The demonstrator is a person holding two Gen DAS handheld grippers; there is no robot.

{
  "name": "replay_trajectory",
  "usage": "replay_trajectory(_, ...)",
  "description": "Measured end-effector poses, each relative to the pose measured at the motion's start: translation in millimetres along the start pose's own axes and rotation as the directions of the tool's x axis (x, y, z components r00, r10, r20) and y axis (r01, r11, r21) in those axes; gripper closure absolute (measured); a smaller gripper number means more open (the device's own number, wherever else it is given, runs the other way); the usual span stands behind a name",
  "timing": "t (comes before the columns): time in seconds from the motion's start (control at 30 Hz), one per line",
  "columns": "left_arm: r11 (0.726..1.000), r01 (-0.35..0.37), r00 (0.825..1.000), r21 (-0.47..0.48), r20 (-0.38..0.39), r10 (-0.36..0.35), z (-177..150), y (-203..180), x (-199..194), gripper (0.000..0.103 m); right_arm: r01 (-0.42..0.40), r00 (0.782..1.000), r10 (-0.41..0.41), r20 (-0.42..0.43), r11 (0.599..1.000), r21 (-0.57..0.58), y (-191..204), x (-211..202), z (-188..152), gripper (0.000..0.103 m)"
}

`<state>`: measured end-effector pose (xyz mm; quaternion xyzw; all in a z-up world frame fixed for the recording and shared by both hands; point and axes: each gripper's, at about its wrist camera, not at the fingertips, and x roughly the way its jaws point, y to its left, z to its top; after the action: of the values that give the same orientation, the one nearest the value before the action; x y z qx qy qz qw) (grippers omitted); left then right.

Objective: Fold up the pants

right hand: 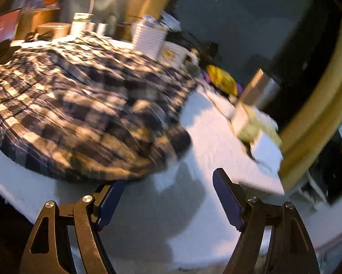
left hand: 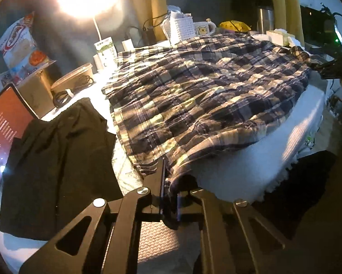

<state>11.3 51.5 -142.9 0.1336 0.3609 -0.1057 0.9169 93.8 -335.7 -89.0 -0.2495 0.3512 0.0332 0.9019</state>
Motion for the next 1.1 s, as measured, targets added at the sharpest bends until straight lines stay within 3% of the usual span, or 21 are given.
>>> replay_trajectory(0.13,0.997,0.031,0.999,-0.068,0.035,-0.029,3,11,-9,0.099,-0.028,1.0,0.028,0.009,0.999,-0.021,9,13,8,0.025)
replay_trajectory(0.2,0.995,0.037,0.998,-0.09,0.054,-0.032,5,16,-14,0.099,-0.06,0.998,0.06,0.007,0.998,-0.012,13,16,10,0.054)
replay_trajectory(0.23,0.994,0.039,0.997,-0.1,0.064,-0.032,7,18,-17,0.099,-0.063,0.998,0.063,0.009,0.998,-0.005,15,16,10,0.061)
replay_trajectory(0.3,0.993,0.041,0.996,-0.111,0.084,-0.031,10,21,-23,0.099,-0.058,0.998,0.057,0.025,0.998,0.019,14,15,11,0.084)
replay_trajectory(0.33,0.993,0.041,0.995,-0.114,0.095,-0.03,12,21,-25,0.1,-0.067,0.997,0.066,0.03,0.997,0.044,10,13,13,0.085)
replay_trajectory(0.4,0.991,0.05,0.993,-0.121,0.115,-0.036,16,22,-32,0.1,-0.096,0.994,0.091,0.056,0.991,0.095,2,7,17,0.096)
replay_trajectory(0.63,0.986,0.078,0.979,-0.148,0.197,-0.047,36,31,-58,0.1,-0.137,0.985,0.11,0.136,0.969,0.205,-23,-21,31,0.098)
replay_trajectory(1.1,0.988,0.036,0.938,-0.15,0.346,0.019,79,57,-90,0.1,-0.198,0.954,0.111,0.277,0.931,0.306,-58,-58,62,0.102)
